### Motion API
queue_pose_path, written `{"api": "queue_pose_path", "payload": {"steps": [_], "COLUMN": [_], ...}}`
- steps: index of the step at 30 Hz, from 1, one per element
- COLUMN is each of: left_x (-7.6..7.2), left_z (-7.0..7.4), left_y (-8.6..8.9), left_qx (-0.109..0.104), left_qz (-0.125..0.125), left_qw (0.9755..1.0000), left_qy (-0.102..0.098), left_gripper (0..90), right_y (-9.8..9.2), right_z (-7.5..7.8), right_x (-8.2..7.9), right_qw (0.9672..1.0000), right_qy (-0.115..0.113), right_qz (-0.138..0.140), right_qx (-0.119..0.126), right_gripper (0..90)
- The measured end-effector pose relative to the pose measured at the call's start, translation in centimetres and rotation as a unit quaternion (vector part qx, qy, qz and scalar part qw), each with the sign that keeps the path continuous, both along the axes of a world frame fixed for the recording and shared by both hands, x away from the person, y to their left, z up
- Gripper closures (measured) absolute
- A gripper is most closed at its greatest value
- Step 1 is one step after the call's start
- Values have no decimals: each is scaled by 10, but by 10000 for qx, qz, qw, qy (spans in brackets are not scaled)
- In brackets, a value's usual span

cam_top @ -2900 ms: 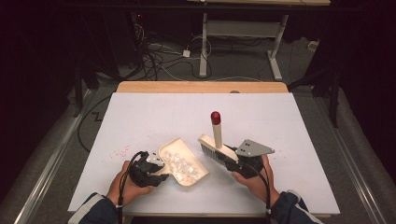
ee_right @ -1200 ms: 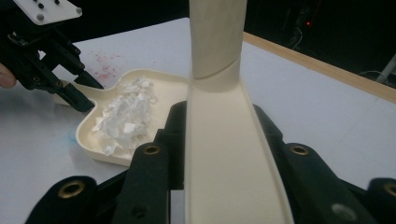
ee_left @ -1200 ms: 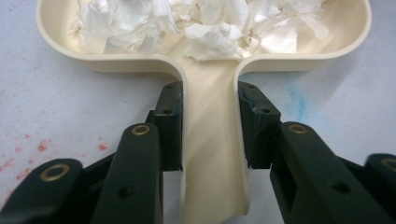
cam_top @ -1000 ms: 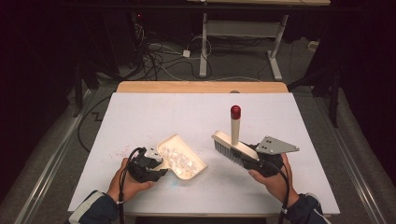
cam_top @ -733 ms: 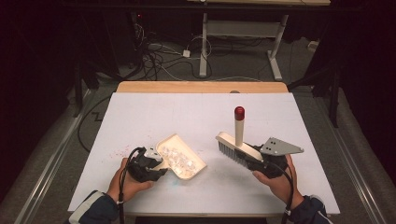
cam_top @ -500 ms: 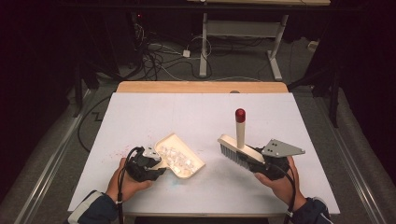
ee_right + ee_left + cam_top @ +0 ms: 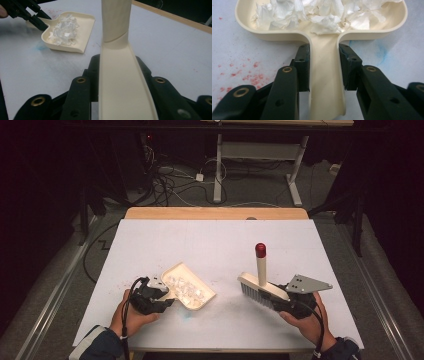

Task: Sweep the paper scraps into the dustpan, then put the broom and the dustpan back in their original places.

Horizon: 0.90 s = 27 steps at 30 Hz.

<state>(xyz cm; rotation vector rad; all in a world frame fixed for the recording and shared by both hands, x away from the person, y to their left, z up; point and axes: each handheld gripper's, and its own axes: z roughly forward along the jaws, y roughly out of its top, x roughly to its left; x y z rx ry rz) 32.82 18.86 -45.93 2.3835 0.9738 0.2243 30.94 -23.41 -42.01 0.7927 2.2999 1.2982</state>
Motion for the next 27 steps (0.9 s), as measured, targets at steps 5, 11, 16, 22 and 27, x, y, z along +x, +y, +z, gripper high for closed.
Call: {"api": "queue_pose_path", "payload": {"steps": [5, 11, 16, 22, 27], "left_x": [0, 3, 3, 9, 13], "left_z": [1, 0, 0, 0, -1], "left_y": [0, 2, 7, 13, 20], "left_qx": [12, -34, -14, -14, 14], "left_qz": [19, 122, 256, 441, 656], "left_qw": [10000, 9999, 9997, 9990, 9977], "left_qy": [-19, -32, -56, -81, -137], "left_gripper": [633, 632, 633, 632, 632], "right_y": [-2, 3, 10, 13, 13], "right_z": [-2, -4, -5, -9, -9], "right_x": [-5, -8, -9, -9, -6], "right_qw": [10000, 9993, 9979, 9962, 9968], "right_qy": [68, 244, 398, 716, 719], "right_qz": [54, 281, 498, 451, 320], "right_qx": [-25, 18, 75, 198, 144], "right_gripper": [674, 674, 674, 674, 673]}}
